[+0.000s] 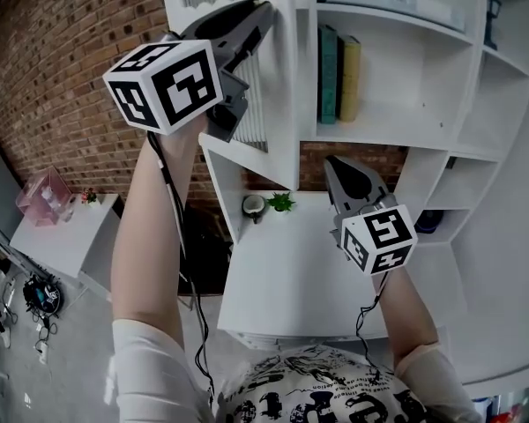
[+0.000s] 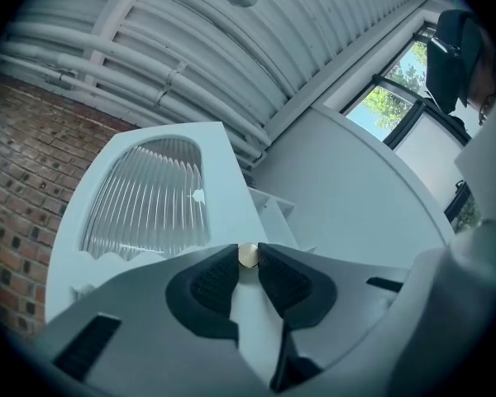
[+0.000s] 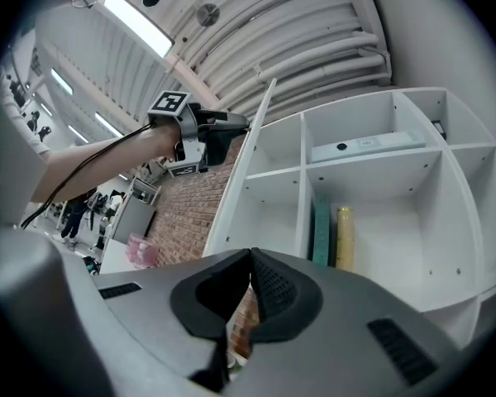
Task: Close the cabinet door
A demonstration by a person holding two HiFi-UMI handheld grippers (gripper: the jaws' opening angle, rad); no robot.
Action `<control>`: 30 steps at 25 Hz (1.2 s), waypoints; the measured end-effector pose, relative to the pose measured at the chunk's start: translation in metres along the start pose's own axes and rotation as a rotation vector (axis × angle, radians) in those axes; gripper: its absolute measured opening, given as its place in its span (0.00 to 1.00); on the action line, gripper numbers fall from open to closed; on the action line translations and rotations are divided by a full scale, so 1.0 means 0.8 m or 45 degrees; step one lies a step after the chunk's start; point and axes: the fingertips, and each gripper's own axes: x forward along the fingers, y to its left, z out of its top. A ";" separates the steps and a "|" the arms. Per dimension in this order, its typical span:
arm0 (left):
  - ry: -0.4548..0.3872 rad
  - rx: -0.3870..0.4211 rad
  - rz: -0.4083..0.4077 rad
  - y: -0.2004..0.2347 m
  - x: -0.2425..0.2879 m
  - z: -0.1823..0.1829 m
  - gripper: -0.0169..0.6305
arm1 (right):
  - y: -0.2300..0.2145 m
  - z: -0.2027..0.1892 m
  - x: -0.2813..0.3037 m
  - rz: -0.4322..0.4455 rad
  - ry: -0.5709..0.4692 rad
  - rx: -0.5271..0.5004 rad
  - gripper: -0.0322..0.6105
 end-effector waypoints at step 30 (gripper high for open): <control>0.221 0.205 0.247 0.051 0.149 -0.091 0.18 | -0.131 -0.046 0.059 0.041 0.027 0.011 0.07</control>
